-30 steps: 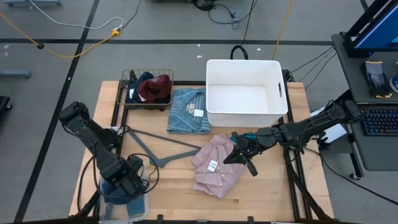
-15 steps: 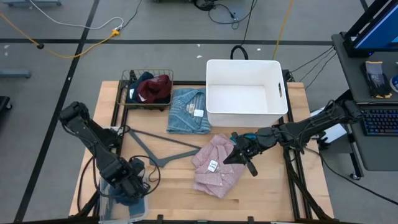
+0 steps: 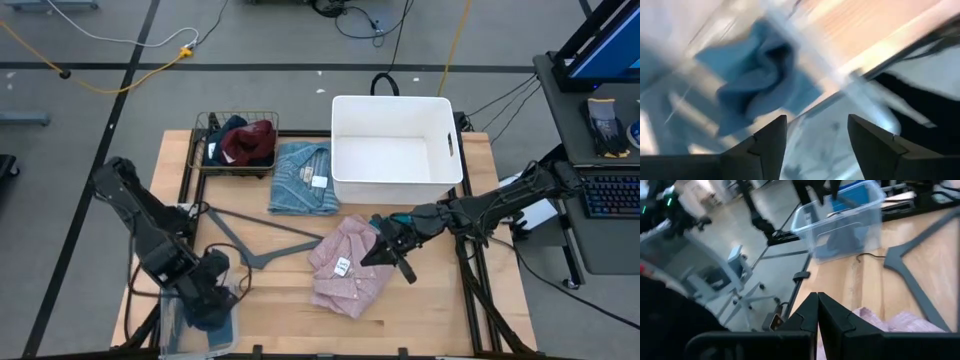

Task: Pick & Place Cloths
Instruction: Put the red shirt into the white bin

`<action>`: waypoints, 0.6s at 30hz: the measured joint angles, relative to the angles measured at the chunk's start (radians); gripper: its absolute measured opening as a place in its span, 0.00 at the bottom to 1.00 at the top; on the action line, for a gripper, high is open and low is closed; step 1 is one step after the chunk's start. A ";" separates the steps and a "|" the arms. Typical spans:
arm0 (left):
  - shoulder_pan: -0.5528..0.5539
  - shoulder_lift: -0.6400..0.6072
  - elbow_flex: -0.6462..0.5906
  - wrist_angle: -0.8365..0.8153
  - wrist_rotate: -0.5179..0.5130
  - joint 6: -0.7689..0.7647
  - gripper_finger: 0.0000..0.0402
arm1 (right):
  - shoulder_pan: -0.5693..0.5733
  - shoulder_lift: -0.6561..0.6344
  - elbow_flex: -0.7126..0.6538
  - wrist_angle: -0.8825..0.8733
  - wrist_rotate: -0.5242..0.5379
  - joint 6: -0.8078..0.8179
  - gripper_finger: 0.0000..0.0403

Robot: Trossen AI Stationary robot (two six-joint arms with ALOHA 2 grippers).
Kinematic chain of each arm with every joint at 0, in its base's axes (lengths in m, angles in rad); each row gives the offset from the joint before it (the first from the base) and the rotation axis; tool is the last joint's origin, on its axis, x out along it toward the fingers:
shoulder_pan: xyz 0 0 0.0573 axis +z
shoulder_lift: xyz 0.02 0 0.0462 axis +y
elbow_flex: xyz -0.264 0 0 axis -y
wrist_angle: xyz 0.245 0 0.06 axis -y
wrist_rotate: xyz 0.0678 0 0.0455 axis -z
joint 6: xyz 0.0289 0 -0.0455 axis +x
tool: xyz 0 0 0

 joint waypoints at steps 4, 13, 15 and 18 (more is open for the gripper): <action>0.000 -0.026 0.069 -0.001 -0.172 0.022 0.45 | 0.009 0.000 0.000 0.000 -0.007 -0.080 0.00; 0.013 -0.034 0.173 0.006 -0.509 0.188 0.20 | 0.077 0.000 0.000 -0.036 -0.005 -0.321 0.00; 0.030 -0.034 0.174 0.027 -0.539 0.238 0.13 | 0.091 0.000 0.000 -0.068 -0.003 -0.352 0.00; 0.058 -0.034 0.174 0.075 -0.588 0.352 0.02 | 0.111 0.000 0.000 -0.140 0.029 -0.368 0.00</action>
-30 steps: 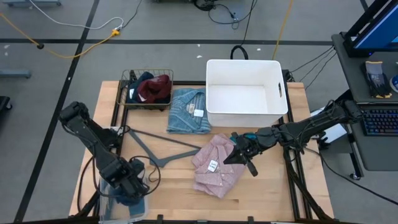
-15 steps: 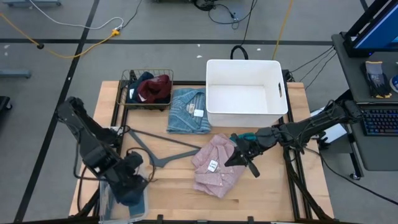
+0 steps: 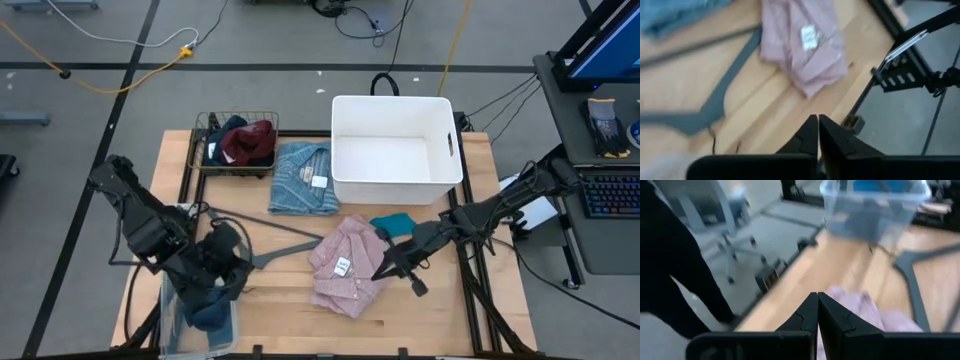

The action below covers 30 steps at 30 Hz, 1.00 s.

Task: Pick & Place Cloths
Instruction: Put the red shirt into the white bin

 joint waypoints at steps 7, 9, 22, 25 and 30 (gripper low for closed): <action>0.102 0.000 0.000 0.194 -0.036 0.318 0.02 | 0.058 0.000 0.000 -0.233 0.156 -0.041 0.00; 0.133 0.000 0.000 0.241 -0.035 0.392 0.01 | 0.072 0.000 0.000 -0.284 0.194 -0.041 0.00; 0.300 0.000 0.000 0.346 0.099 0.601 0.01 | 0.090 0.000 0.000 -0.342 0.254 -0.042 0.22; 0.320 0.000 0.000 0.347 0.123 0.606 0.01 | 0.090 0.000 0.000 -0.342 0.253 -0.055 0.32; 0.339 0.000 0.000 0.347 0.132 0.606 0.03 | 0.090 0.004 0.000 -0.342 0.256 -0.089 0.48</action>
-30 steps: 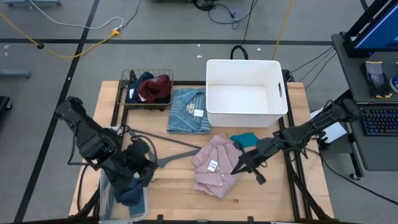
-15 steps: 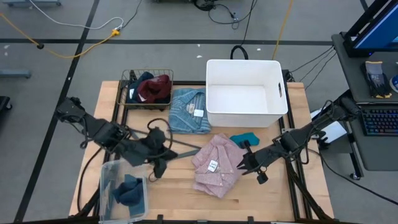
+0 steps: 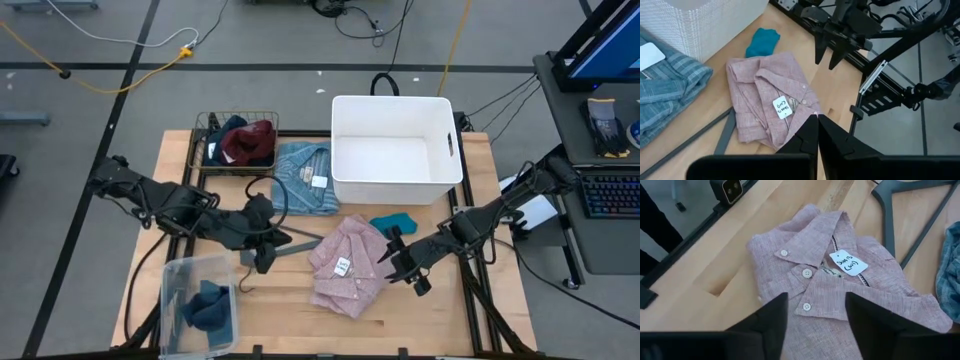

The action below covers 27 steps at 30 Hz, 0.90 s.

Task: Pick & Place Cloths
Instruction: Put the red shirt into the white bin

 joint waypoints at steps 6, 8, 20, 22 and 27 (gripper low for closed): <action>0.000 0.000 0.000 0.030 0.000 0.016 0.02 | 0.000 0.036 0.000 -0.019 0.006 -0.052 0.62; 0.000 0.000 0.000 0.035 0.000 0.020 0.03 | 0.000 0.059 0.000 -0.035 0.031 -0.071 0.65; 0.000 0.000 0.000 0.035 0.016 0.019 0.03 | 0.000 0.184 0.000 -0.042 0.073 -0.072 0.76; 0.000 0.000 0.000 0.035 0.018 0.019 0.04 | 0.000 0.192 0.000 -0.048 0.049 -0.057 0.77; 0.000 0.000 0.000 0.035 0.018 0.026 0.01 | -0.003 0.209 0.000 -0.065 0.045 -0.041 0.77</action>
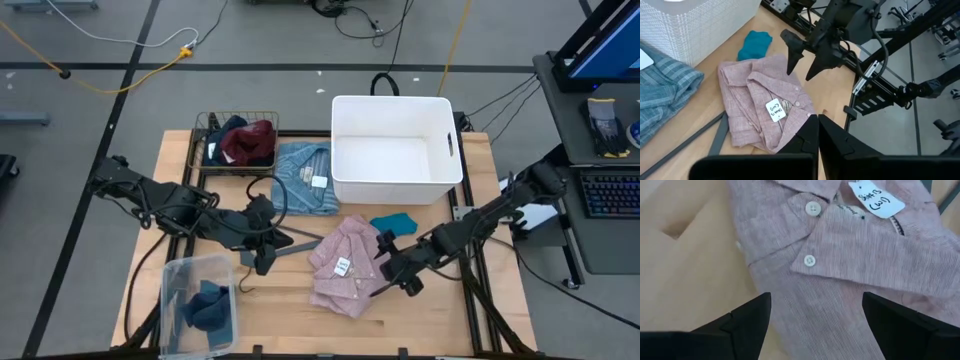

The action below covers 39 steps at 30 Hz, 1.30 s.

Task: Pick & Place Cloths
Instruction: Put the red shirt into the white bin

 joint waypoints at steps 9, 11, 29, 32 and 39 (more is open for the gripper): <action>0.000 0.000 0.000 0.000 0.000 0.000 0.05 | -0.018 0.046 0.000 -0.005 0.006 -0.027 0.77; 0.000 0.000 0.000 0.000 -0.001 0.000 0.05 | -0.022 0.067 -0.001 -0.012 0.006 -0.048 0.77; 0.000 0.001 0.000 0.000 -0.002 0.028 0.03 | -0.070 0.322 0.002 0.021 0.004 -0.009 0.71; 0.000 0.001 0.000 0.001 -0.006 0.051 0.01 | -0.070 0.327 0.001 0.019 -0.018 0.038 0.64; 0.005 0.001 0.000 0.000 -0.029 0.081 0.05 | -0.069 0.329 0.000 0.015 -0.041 0.128 0.37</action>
